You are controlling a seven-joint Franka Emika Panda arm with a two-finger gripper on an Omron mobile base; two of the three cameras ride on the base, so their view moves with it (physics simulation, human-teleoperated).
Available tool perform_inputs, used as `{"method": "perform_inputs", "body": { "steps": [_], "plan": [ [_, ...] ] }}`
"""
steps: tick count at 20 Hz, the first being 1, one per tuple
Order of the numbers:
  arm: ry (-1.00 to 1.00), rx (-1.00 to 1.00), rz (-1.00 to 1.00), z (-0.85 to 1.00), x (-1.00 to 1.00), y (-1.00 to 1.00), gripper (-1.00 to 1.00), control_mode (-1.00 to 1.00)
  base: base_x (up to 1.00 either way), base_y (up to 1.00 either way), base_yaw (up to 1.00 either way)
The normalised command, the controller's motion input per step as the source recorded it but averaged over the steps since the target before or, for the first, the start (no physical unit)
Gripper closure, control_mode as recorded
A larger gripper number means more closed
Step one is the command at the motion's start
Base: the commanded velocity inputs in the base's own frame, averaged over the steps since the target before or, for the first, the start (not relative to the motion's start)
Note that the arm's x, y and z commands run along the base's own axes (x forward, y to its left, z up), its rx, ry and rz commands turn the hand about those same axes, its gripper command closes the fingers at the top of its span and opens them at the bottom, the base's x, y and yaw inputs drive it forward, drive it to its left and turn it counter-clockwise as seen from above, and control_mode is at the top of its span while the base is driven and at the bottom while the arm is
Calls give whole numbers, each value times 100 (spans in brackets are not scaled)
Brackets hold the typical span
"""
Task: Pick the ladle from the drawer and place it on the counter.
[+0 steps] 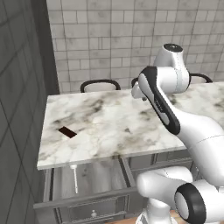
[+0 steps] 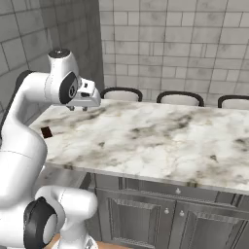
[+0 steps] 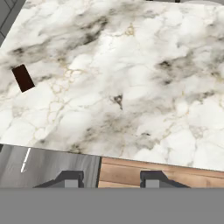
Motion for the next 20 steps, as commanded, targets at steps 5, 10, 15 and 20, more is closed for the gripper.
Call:
{"method": "perform_inputs", "body": {
  "steps": [5, 10, 15, 20],
  "plan": [
    [0, 0, 0, 0, 0, 0, -100, 100, 0, 0, 2],
    [0, 0, 0, 0, 0, 0, -100, 100, -5, -23, 42],
    [0, 0, 0, 0, 0, 0, -100, 100, -13, -38, 61],
    [0, 0, 0, 0, 0, 0, -100, 100, -18, -50, 63]
  ]
}}
